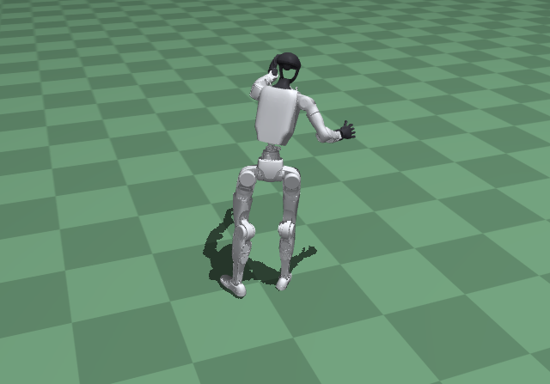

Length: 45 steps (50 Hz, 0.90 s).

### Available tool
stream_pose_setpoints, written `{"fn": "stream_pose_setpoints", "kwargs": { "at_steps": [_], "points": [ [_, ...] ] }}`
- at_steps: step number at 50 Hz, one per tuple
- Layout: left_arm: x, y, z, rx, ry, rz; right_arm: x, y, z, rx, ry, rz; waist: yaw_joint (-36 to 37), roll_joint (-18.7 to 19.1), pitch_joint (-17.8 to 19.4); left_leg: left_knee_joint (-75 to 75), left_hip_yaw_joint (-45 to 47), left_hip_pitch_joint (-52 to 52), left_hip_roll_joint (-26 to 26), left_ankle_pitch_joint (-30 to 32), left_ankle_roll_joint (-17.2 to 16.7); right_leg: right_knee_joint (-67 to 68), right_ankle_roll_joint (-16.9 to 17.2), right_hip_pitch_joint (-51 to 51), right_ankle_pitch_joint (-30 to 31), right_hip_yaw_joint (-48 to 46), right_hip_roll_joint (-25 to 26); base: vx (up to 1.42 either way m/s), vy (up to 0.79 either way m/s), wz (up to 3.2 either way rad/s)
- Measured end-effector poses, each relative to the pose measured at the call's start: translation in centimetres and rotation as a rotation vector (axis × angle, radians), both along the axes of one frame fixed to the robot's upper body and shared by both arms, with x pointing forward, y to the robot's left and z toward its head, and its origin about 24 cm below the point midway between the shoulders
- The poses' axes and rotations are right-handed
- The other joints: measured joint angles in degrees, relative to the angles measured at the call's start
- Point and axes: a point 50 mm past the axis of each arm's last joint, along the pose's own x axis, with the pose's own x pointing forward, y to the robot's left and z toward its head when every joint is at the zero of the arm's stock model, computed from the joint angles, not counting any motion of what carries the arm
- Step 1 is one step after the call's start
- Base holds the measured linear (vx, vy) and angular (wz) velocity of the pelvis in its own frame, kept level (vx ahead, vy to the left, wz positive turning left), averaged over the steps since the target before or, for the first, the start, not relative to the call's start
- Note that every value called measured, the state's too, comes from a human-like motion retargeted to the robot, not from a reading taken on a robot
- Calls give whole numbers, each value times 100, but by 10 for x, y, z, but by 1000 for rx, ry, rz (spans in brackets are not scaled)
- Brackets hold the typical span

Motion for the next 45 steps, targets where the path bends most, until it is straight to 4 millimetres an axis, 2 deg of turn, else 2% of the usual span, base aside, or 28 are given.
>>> {"fn": "stream_pose_setpoints", "kwargs": {
  "at_steps": [6,10,13,16,18,21,22,23,24,26,27,28,29,33,34,35,37,38,40,45],
  "points": [
    [6,-36,-45,147,9,-83,10,-12,-46,400,139,-6,323,-95,-106,122,78,104,68,-116,38,39,0,93,-61,83,31,7,-2,-10],
    [4,-54,-86,129,15,-140,19,-21,-68,667,151,-108,522,-144,-197,188,40,137,87,-183,54,103,0,147,-127,68,2,6,1,10],
    [4,-65,-118,48,60,-204,29,-28,-77,849,127,-210,656,-180,-262,217,-47,138,74,-219,72,174,0,178,-188,12,-54,3,3,26],
    [4,-74,-148,-34,128,-264,43,-34,-73,983,86,-291,790,-213,-322,230,-165,124,47,-238,91,257,0,201,-250,-71,-127,1,4,35],
    [4,-79,-165,-70,176,-298,54,-38,-62,1048,44,-320,883,-234,-357,233,-254,109,25,-243,104,312,0,213,-288,-135,-178,0,4,39],
    [5,-85,-183,-85,240,-343,72,-38,-33,1106,-54,-311,1028,-264,-404,233,-391,79,-10,-240,120,378,0,233,-332,-237,-250,-2,4,40],
    [5,-87,-189,-57,269,-360,79,-37,-20,1037,-48,-271,1080,-281,-421,232,-434,69,-20,-239,127,400,0,238,-345,-269,-271,-3,3,36],
    [7,-89,-194,25,320,-384,86,-34,-9,807,52,-187,1137,-309,-443,233,-472,60,-29,-238,139,427,0,237,-360,-296,-289,-3,2,33],
    [7,-91,-199,79,358,-403,93,-31,4,654,98,-129,1189,-330,-471,232,-509,51,-38,-236,147,445,0,241,-369,-323,-306,-4,2,31],
    [8,-93,-206,135,401,-438,104,-22,36,465,85,-43,1277,-366,-525,230,-581,33,-58,-230,160,465,-1,254,-381,-378,-340,-4,3,31],
    [7,-93,-205,111,390,-449,109,-14,59,520,-34,-24,1312,-376,-535,229,-616,22,-63,-224,156,465,-7,264,-382,-408,-352,-4,3,31],
    [6,-92,-199,2,334,-447,109,-6,86,858,-292,-52,1338,-368,-516,230,-651,6,-57,-213,137,451,-26,277,-376,-445,-352,-4,3,29],
    [6,-91,-197,-30,320,-453,109,1,105,943,-386,-36,1376,-393,-527,231,-676,2,-58,-210,128,446,-34,291,-374,-468,-358,-4,3,24],
    [6,-92,-198,-16,334,-493,109,42,176,597,-481,114,1525,-535,-628,241,-738,11,-72,-224,121,455,-39,336,-374,-516,-386,-1,1,5],
    [7,-92,-201,37,366,-505,111,53,192,283,-424,128,1561,-580,-665,244,-744,19,-80,-234,133,468,-31,341,-376,-515,-398,0,0,0],
    [7,-93,-206,116,415,-515,113,58,203,-128,-302,76,1600,-633,-708,248,-748,29,-92,-247,152,487,-18,345,-379,-509,-413,0,0,0],
    [6,-93,-205,77,402,-534,106,87,231,-285,-393,104,1657,-686,-760,257,-745,46,-89,-266,146,489,-16,362,-374,-504,-413,0,0,0],
    [5,-93,-203,24,374,-543,100,106,244,-233,-492,159,1679,-707,-774,261,-740,57,-82,-274,133,482,-19,374,-367,-502,-407,0,0,0],
    [3,-92,-203,-18,355,-568,89,137,263,-389,-585,201,1734,-773,-825,269,-724,87,-78,-299,125,479,-9,398,-357,-486,-402,0,0,0],
    [-5,-91,-209,-57,339,-628,63,207,284,-1060,-733,163,1933,-894,-977,277,-634,168,-31,-356,108,464,0,425,-314,-406,-335,-1,1,-7]
  ]
}}
